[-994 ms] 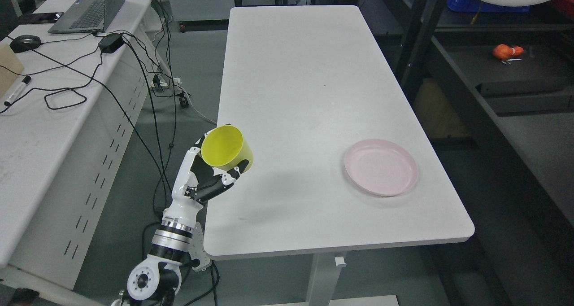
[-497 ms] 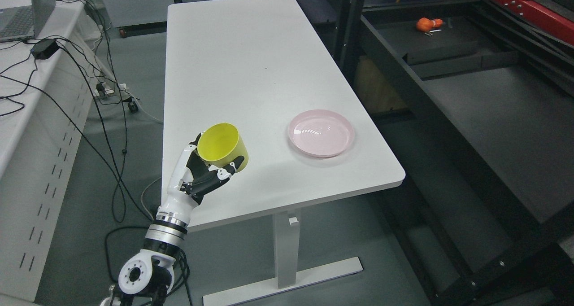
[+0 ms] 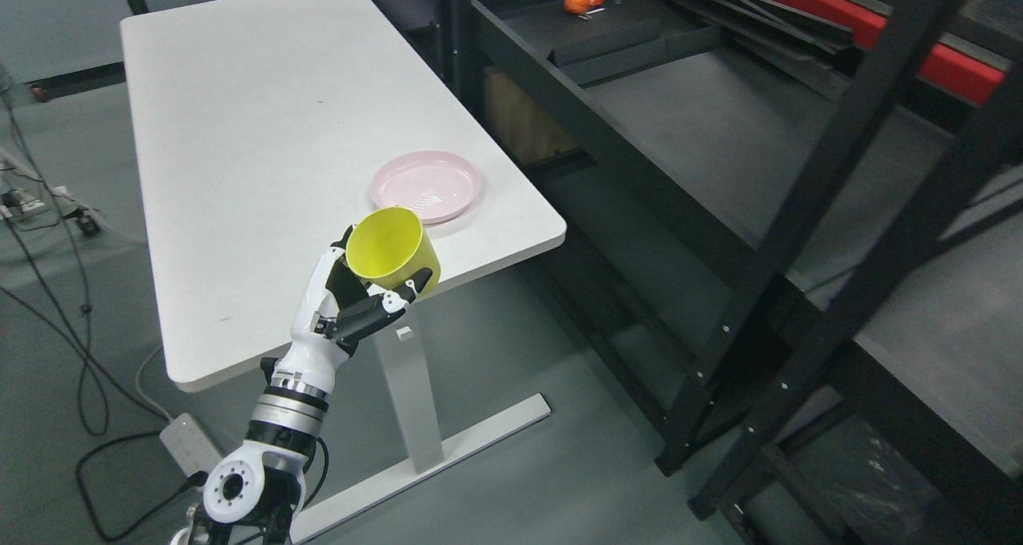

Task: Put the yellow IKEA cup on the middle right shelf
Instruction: 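Hold the cup in the left hand while turning toward the black shelf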

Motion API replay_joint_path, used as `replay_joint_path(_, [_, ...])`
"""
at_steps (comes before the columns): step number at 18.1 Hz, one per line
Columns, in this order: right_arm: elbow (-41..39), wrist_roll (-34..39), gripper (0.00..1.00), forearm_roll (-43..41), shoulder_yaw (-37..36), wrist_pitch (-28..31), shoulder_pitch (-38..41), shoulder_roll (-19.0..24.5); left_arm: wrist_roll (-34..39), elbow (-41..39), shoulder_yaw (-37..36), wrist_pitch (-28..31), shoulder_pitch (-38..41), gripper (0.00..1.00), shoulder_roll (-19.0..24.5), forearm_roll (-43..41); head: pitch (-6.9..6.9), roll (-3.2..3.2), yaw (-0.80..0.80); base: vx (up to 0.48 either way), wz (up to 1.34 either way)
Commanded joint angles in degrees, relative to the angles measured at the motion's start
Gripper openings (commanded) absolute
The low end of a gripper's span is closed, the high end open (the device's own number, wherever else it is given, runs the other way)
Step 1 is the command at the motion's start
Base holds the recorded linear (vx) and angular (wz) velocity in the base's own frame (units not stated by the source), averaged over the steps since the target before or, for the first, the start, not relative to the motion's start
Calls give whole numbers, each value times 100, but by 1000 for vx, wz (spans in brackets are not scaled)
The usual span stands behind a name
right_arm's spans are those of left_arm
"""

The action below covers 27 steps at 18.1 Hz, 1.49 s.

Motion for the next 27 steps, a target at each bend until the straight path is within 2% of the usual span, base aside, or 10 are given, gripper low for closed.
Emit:
replay_joint_path(1, [0,-4,99,-141,97,1,79,-100,-10,-171,-33,-10,-1,0,100,-1,0,0,0,-248,-582])
replay_joint_path(12, [0,-4,99,-141,97,1,79,-100,-10,-171,-745,-186,8,0,100,8,0,0,0,-280,-782])
replay_joint_path(22, [0,-4,99,-141,97,1,79,-100,-10,-180,-780,-283,-36,0,100,8,-2,0,0,-157,-821])
replay_joint_path(27, [0,-4,99,-141,97,1,79,-100,-10,-171,-780,-274,-510,0,100,8,-4,0,0,23,-161])
